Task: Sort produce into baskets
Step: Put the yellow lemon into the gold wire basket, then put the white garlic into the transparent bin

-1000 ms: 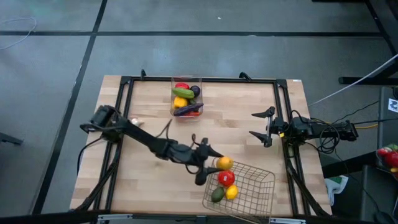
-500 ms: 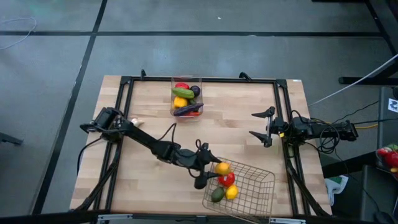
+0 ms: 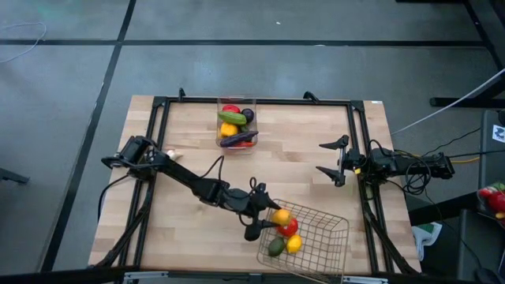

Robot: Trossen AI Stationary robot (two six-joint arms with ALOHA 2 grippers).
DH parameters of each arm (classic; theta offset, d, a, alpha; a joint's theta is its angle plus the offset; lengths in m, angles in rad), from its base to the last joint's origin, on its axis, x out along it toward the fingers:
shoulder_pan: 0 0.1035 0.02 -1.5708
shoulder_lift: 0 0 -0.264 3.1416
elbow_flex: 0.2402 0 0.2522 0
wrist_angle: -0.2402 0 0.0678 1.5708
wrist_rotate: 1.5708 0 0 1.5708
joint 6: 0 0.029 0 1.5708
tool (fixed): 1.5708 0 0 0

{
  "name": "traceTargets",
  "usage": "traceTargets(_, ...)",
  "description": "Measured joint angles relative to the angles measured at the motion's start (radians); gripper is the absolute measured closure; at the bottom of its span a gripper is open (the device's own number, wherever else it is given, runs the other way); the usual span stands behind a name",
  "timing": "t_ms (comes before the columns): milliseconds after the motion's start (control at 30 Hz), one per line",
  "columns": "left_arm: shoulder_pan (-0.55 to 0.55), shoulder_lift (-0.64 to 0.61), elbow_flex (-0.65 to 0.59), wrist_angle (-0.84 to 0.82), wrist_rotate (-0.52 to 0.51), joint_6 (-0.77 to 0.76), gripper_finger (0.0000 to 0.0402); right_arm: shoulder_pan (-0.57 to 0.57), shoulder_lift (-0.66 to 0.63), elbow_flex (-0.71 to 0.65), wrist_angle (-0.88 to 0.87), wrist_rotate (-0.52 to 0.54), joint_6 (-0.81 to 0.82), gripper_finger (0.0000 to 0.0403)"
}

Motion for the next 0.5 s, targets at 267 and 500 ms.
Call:
traceTargets(267, 0.000, 0.000, 0.000, 0.018, 0.012, -0.008, 0.0064, 0.000, 0.000, 0.000, 0.000, 0.000, 0.000, 0.0006)
traceTargets(500, 0.032, -0.017, 0.000, -0.003, 0.020, 0.060, 0.0009, 0.000, 0.000, 0.000, 0.003, 0.000, 0.000, 0.0006)
